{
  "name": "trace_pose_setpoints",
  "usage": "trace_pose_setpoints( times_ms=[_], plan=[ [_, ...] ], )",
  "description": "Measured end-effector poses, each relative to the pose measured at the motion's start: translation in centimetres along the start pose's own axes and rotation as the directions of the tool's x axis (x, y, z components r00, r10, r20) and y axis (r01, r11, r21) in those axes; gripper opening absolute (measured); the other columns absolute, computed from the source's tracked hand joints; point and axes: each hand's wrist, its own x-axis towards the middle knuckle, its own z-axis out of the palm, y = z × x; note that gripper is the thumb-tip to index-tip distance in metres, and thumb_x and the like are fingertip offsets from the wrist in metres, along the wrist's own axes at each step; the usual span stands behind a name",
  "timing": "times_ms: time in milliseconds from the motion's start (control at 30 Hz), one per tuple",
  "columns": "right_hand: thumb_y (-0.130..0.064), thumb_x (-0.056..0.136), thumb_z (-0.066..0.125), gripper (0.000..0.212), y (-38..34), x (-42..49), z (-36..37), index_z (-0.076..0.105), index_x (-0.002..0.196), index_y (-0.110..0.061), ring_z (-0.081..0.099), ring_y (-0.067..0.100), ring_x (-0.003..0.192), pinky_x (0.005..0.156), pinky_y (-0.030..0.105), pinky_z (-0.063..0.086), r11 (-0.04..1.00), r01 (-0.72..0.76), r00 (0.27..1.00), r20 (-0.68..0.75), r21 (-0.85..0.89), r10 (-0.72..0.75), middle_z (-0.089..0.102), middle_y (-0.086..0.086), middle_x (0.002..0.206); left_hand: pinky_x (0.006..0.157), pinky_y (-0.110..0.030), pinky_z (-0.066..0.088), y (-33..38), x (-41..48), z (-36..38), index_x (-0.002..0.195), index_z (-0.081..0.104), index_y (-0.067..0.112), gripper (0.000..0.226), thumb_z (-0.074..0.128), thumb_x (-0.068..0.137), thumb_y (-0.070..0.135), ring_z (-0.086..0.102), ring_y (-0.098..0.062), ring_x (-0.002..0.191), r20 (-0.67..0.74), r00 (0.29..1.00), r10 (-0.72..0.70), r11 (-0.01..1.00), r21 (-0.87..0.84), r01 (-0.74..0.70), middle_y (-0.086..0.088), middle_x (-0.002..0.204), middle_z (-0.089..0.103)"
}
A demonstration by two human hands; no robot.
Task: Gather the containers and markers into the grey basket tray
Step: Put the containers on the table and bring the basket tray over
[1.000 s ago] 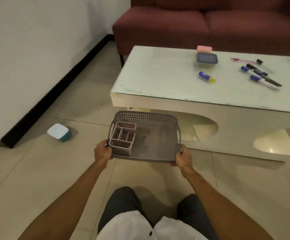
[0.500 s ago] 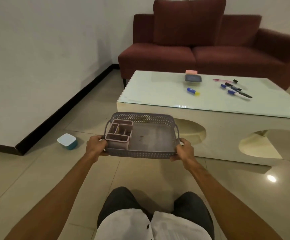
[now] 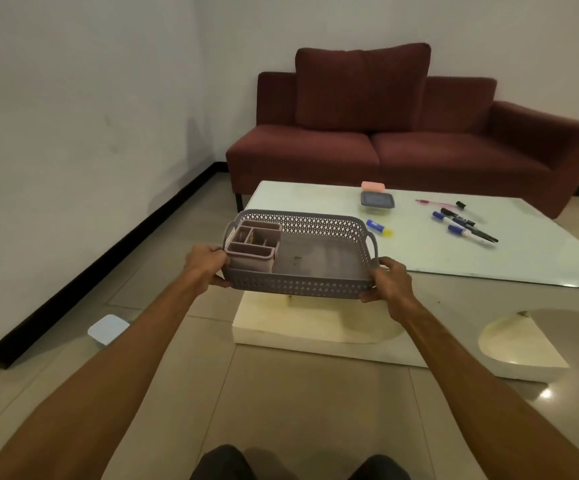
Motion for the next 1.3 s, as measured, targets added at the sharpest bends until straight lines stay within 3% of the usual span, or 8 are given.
trace_pose_setpoints(
  times_ms=[267,467,633,767,867,1000,1133,1300],
  plan=[
    [-0.015,0.094,0.060,0.028,-2.9,9.8,2.3,0.060,0.121,-0.008,0.068,0.025,0.045,0.042,0.031,0.058,1.000,-0.014,0.998,-0.056,0.014,0.015,0.069,0.009,0.089,0.077,-0.056,0.062,2.9,9.9,4.6,0.119,0.066,-0.003,0.028,0.057,0.093,-0.002,0.066,-0.042,0.105,-0.026,0.999,-0.020,1.000,0.010,0.020,-0.019,0.121,0.065],
    [-0.017,0.093,0.065,0.039,-3.4,16.2,4.7,0.057,0.130,-0.005,0.073,0.034,0.076,0.060,0.044,0.063,0.999,-0.011,0.994,-0.111,0.050,0.016,0.067,0.015,0.112,0.080,-0.055,0.061,3.6,16.6,7.4,0.127,0.064,0.000,0.036,0.054,0.092,-0.006,0.065,-0.038,0.107,-0.034,0.999,-0.040,0.998,-0.040,0.039,-0.019,0.124,0.064],
    [-0.019,0.093,0.067,0.042,-2.7,19.0,5.7,0.057,0.131,-0.006,0.072,0.031,0.081,0.060,0.033,0.063,0.996,0.000,0.987,-0.161,0.085,0.013,0.066,0.013,0.113,0.080,-0.053,0.062,3.3,19.5,9.1,0.134,0.059,0.003,0.043,0.052,0.092,-0.005,0.063,-0.033,0.105,-0.002,0.999,-0.042,0.996,-0.073,0.042,-0.017,0.130,0.062],
    [-0.022,0.092,0.068,0.043,-2.3,19.3,5.8,0.058,0.130,-0.004,0.070,0.037,0.093,0.077,0.049,0.062,0.998,-0.013,0.978,-0.208,0.065,0.027,0.065,0.015,0.120,0.070,-0.046,0.064,3.0,19.9,8.9,0.142,0.053,0.008,0.049,0.060,0.093,0.004,0.067,-0.037,0.107,-0.010,0.998,-0.057,0.995,-0.084,0.056,-0.016,0.134,0.060],
    [-0.030,0.093,0.064,0.042,-2.4,17.6,6.3,0.057,0.127,-0.007,0.067,0.041,0.098,0.086,0.054,0.057,0.993,0.050,0.938,-0.337,-0.103,-0.082,0.059,0.016,0.124,0.066,-0.038,0.062,2.4,19.3,8.0,0.143,0.052,0.012,0.052,0.064,0.092,0.012,0.070,-0.037,0.099,-0.062,0.997,-0.047,0.999,-0.028,0.045,-0.017,0.132,0.061],
    [-0.030,0.093,0.061,0.032,-3.8,13.2,8.3,0.058,0.119,-0.012,0.064,0.036,0.097,0.081,0.040,0.050,0.934,0.189,0.843,-0.437,-0.304,-0.313,0.050,0.012,0.126,0.084,-0.044,0.061,1.5,17.4,5.7,0.135,0.059,0.010,0.044,0.063,0.092,0.017,0.069,-0.033,0.099,-0.099,0.995,0.011,0.999,0.038,-0.007,-0.015,0.125,0.066],
    [-0.022,0.090,0.062,0.030,-6.4,8.3,11.0,0.061,0.118,-0.011,0.059,0.027,0.104,0.080,0.030,0.043,0.857,0.354,0.847,-0.260,-0.374,-0.464,0.056,0.009,0.122,0.093,-0.043,0.058,1.3,14.1,2.2,0.125,0.066,0.008,0.039,0.065,0.087,0.017,0.068,-0.030,0.103,-0.077,0.992,0.103,0.991,0.090,-0.096,-0.014,0.119,0.071],
    [-0.023,0.091,0.063,0.031,-9.4,3.0,14.4,0.063,0.120,-0.010,0.060,0.024,0.105,0.087,0.039,0.053,0.770,0.526,0.842,0.087,-0.361,-0.533,0.063,0.009,0.117,0.101,-0.039,0.052,1.8,9.7,-3.2,0.131,0.063,0.010,0.040,0.062,0.093,0.020,0.065,-0.026,0.112,-0.060,0.957,0.285,0.926,0.274,-0.259,-0.012,0.125,0.068]
  ],
)
